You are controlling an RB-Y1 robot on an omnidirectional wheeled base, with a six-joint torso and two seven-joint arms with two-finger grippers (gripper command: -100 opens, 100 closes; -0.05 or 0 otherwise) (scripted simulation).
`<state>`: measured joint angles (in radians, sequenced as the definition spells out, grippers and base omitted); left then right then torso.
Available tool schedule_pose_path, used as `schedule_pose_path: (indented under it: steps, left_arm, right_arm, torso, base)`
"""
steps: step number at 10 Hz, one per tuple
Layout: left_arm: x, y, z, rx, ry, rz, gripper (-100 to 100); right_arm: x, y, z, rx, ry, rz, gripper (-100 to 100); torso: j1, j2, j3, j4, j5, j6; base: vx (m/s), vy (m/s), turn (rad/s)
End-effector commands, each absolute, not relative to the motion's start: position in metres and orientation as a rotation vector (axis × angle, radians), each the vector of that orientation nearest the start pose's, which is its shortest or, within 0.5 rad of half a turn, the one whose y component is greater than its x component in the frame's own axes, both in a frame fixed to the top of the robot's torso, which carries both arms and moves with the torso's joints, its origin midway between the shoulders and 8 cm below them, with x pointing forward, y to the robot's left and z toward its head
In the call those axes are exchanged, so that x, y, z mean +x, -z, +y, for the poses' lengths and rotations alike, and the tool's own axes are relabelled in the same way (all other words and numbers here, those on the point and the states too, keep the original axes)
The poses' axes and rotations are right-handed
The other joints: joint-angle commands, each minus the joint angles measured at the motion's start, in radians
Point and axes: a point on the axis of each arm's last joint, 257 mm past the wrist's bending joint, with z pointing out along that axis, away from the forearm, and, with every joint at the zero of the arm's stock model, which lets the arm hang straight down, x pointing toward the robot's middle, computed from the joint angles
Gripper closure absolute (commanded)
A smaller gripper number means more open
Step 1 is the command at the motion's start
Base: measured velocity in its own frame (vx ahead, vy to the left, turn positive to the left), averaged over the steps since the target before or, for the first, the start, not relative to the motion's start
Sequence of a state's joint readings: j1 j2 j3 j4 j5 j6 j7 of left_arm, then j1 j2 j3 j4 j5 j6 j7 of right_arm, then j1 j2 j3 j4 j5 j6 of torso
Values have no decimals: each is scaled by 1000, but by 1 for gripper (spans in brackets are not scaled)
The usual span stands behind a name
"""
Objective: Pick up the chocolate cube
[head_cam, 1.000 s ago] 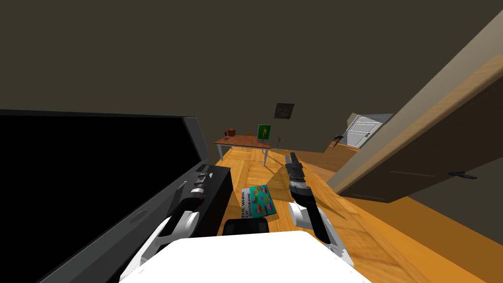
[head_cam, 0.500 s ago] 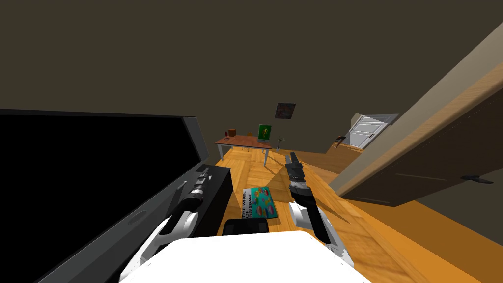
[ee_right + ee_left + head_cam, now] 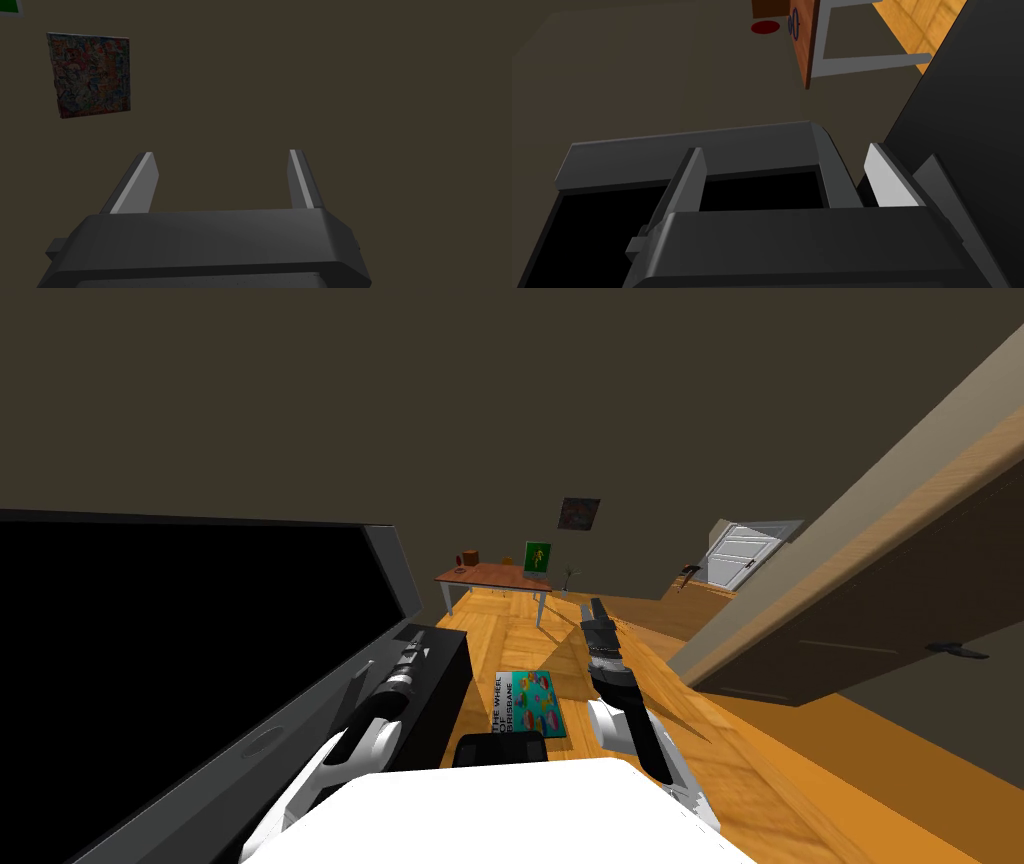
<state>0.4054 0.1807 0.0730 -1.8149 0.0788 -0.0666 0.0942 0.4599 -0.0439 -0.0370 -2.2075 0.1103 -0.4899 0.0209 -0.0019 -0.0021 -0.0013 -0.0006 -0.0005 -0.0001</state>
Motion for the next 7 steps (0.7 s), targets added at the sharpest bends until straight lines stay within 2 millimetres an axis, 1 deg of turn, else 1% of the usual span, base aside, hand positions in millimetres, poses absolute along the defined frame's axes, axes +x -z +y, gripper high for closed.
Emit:
schedule_pose_path:
  steps: [1,3,4,7]
  left_arm:
    - [420,271,360,-1315,1009,1180,-100]
    - [420,271,360,-1315,1009,1180,-100]
    - [419,293,371,-1360,961,1216,-100]
    - [419,293,371,-1360,961,1216,-100]
  right_arm:
    - [363,-2,-275,580,-1179,745,0]
    - [363,-2,-275,580,-1179,745,0]
    - [363,-2,-275,580,-1179,745,0]
    - [363,-2,-275,580,-1179,745,0]
  torso:
    - [0,0,0,0,0,0]
    - [2,1,1,0,0,0]
    - [1,1,1,0,0,0]
    - [1,1,0,0,0,0]
  base:
    - [28,-23,23]
    - [13,-6,-7]
    - [22,-47,-9]
    - [25,-19,-1]
